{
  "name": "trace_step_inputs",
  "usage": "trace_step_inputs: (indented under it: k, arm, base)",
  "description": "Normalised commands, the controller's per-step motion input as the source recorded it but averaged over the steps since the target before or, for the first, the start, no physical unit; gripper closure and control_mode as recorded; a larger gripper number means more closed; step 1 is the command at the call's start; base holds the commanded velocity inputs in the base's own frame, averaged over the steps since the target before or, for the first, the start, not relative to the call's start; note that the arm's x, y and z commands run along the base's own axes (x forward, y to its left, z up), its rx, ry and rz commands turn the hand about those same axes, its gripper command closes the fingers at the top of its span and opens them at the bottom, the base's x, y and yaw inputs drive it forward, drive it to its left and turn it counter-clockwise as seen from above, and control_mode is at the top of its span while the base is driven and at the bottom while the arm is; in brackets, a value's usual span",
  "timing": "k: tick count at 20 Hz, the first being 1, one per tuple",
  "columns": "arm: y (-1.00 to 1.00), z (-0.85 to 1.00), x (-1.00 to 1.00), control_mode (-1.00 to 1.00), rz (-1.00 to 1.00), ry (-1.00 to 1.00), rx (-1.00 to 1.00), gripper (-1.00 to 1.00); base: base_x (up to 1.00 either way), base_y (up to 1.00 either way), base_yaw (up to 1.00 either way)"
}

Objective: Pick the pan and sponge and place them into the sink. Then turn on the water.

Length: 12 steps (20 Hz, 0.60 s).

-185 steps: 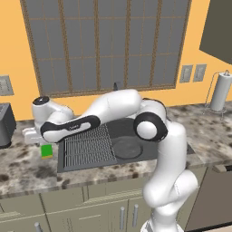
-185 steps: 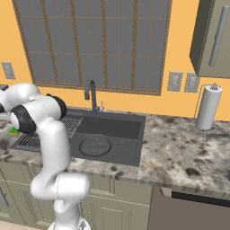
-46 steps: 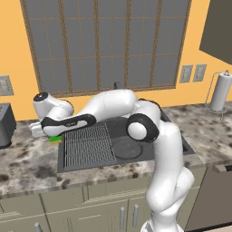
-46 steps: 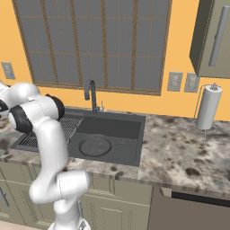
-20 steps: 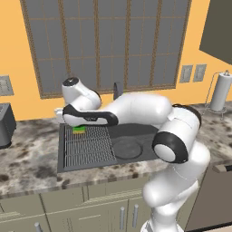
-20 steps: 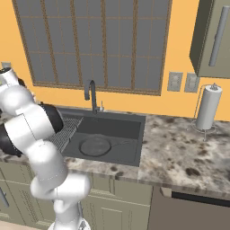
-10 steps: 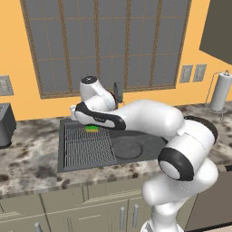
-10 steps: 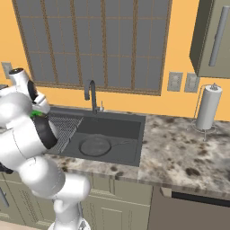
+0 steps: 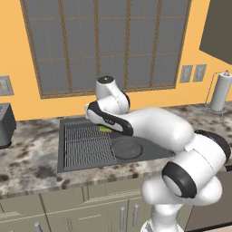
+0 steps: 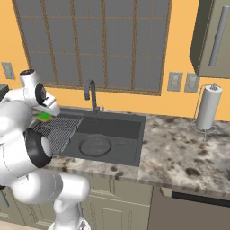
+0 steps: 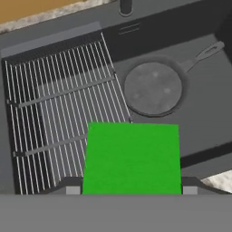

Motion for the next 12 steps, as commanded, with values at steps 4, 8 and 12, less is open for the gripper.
trace_step_inputs:
  k: [4, 8, 12]
  arm:
    - [-0.5, 0.05, -0.1, -1.0, -0.05, 0.0, 0.01, 1.0]
    - [-0.5, 0.04, -0.11, -1.0, -0.05, 0.0, 0.0, 1.0]
    - [-0.47, 0.01, -0.14, -1.0, -0.05, 0.0, 0.0, 1.0]
  base:
    - [0.0, 0.0, 0.0]
    - [0.0, 0.0, 0.0]
    - [0.0, 0.0, 0.0]
